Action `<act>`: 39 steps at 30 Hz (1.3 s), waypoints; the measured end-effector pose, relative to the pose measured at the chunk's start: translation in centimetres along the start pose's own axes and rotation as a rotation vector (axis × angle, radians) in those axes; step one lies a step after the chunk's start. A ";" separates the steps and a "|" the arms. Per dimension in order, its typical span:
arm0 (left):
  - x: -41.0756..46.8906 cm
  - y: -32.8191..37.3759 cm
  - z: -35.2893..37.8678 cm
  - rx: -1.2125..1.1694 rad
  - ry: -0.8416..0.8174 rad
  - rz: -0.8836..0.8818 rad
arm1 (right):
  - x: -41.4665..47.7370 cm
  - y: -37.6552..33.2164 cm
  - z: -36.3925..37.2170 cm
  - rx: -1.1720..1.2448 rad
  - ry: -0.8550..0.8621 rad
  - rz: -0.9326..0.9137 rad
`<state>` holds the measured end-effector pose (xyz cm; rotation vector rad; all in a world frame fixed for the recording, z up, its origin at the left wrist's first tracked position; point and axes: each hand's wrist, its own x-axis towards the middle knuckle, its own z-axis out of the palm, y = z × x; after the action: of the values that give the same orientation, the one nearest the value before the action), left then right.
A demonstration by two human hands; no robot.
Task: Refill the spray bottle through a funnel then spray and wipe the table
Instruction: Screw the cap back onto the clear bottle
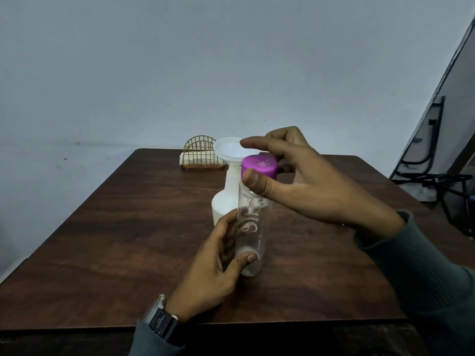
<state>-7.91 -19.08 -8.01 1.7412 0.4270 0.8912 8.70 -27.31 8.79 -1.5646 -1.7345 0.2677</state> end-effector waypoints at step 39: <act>0.2 -0.2 -0.2 0.060 0.054 -0.015 | -0.5 1.2 -0.1 0.392 -0.001 -0.017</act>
<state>-7.95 -18.74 -8.08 1.7694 0.5060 0.9251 9.70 -27.52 7.93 -1.2633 -1.5802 0.5637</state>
